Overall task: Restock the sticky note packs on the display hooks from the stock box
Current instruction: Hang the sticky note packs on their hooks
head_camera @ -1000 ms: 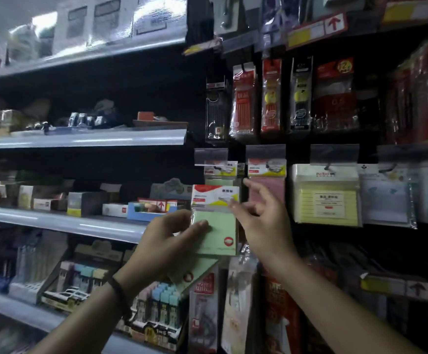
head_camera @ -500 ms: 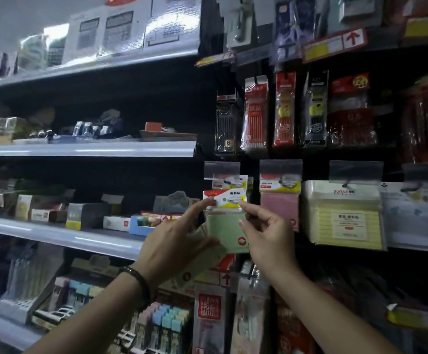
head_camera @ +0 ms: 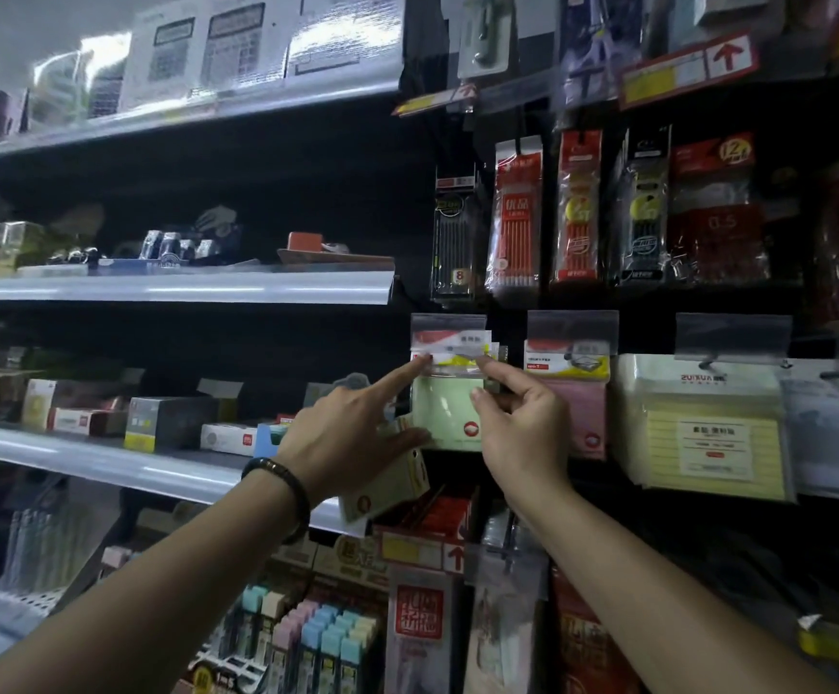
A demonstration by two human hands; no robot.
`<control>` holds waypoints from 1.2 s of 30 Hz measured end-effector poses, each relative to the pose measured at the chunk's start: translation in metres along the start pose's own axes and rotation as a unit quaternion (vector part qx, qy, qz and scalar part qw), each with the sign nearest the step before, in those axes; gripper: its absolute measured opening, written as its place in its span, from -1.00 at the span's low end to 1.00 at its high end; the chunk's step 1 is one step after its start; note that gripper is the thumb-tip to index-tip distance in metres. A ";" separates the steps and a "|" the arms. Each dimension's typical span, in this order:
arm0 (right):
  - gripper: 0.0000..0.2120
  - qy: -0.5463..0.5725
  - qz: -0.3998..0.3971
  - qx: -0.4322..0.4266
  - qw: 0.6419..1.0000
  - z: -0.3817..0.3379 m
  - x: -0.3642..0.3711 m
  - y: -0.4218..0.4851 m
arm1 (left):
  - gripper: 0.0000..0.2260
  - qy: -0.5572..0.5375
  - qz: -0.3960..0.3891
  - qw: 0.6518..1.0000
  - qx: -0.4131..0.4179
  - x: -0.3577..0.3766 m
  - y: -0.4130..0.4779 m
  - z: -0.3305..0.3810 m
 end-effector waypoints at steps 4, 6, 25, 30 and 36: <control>-0.67 -0.011 0.004 0.005 1.000 0.000 0.002 0.004 | -0.24 -0.002 -0.005 1.000 -0.007 -0.002 0.005 -0.001; -0.67 -0.011 0.005 0.008 1.000 0.001 0.002 0.006 | -0.26 -0.013 -0.010 1.000 -0.008 -0.001 0.007 0.000; -0.59 -0.539 -0.170 -0.035 0.824 -0.017 0.038 0.004 | -0.36 0.072 -0.051 0.996 -0.001 0.022 0.022 0.001; -0.62 -0.485 -0.184 -0.037 0.854 -0.009 0.034 -0.004 | -0.58 -0.005 0.027 0.999 -0.041 0.003 0.009 -0.004; -0.59 -0.312 -0.137 -0.079 0.937 -0.011 0.013 -0.042 | -0.73 -0.248 0.204 0.942 -0.100 -0.021 -0.046 -0.017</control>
Point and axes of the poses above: each hand's wrist, its own y-axis towards the middle knuckle, its own x-axis out of the palm, z = x × y, the point moved 10 cm from there along y, towards the middle knuckle, and after that the axes turned 3 degrees about -z, right-handed, at the moved point
